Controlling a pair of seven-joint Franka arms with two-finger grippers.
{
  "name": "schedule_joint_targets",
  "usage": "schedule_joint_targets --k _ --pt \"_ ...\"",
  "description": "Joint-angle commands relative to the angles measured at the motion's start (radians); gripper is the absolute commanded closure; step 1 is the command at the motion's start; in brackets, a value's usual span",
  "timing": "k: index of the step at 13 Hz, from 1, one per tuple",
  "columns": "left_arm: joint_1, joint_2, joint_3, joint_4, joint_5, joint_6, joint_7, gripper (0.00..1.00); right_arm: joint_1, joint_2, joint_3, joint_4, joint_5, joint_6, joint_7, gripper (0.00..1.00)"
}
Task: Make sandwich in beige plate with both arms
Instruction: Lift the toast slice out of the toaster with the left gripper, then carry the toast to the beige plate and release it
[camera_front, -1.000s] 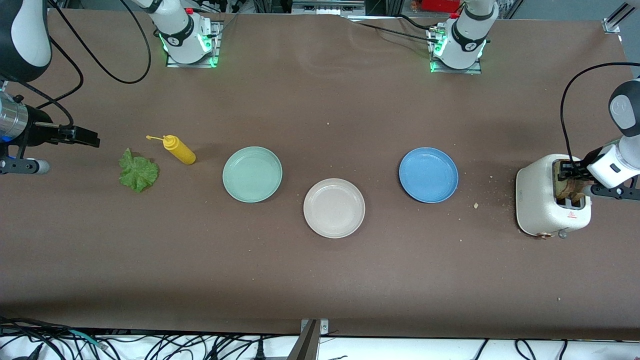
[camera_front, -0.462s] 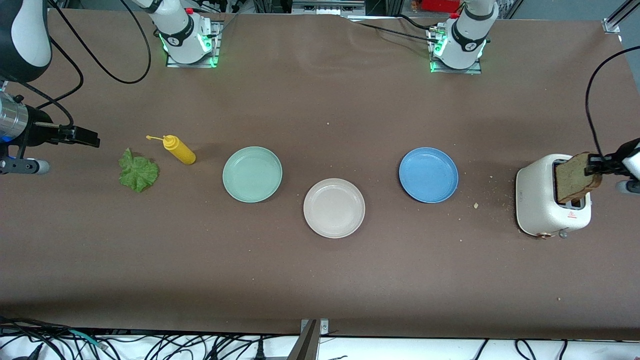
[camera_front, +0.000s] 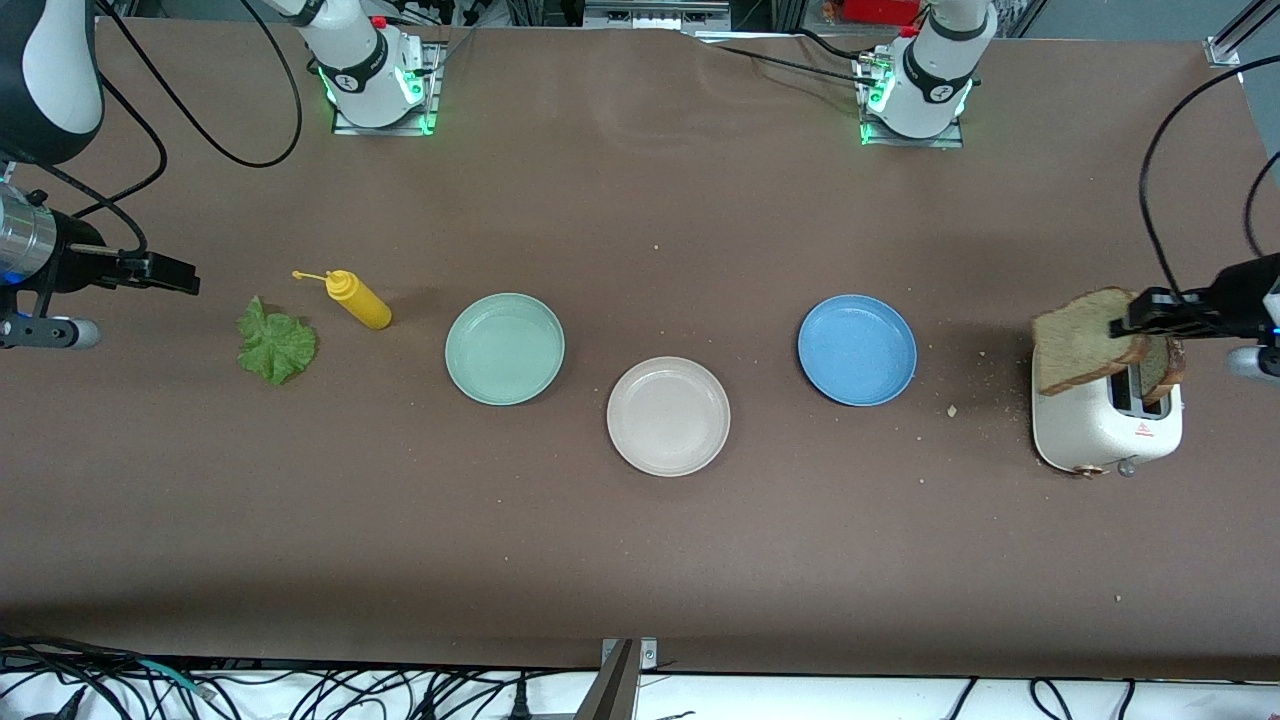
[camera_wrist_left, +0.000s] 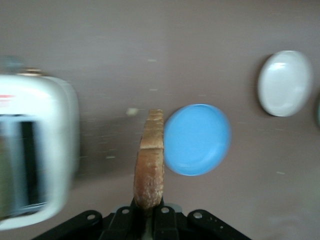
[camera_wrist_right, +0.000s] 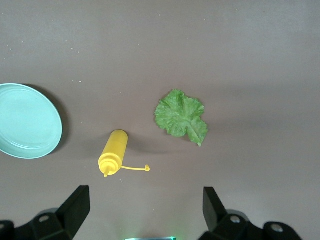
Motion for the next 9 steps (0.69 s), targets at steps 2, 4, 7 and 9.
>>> schedule_joint_targets --k 2,4,7,9 --pt "-0.105 0.073 -0.016 0.019 -0.202 -0.057 -0.019 1.00 -0.003 -0.008 0.001 -0.007 0.006 0.001 -0.005 0.00" --pt "-0.171 0.128 -0.018 0.019 -0.275 -0.056 -0.028 1.00 -0.003 -0.008 0.001 -0.007 0.006 0.001 -0.002 0.00" --pt "-0.288 0.241 -0.016 0.021 -0.382 -0.025 -0.070 1.00 -0.003 -0.008 0.001 -0.007 0.006 0.001 0.000 0.00" --pt "-0.349 0.288 -0.016 0.026 -0.439 0.067 -0.123 1.00 -0.003 -0.008 0.001 -0.007 0.006 0.000 0.001 0.00"
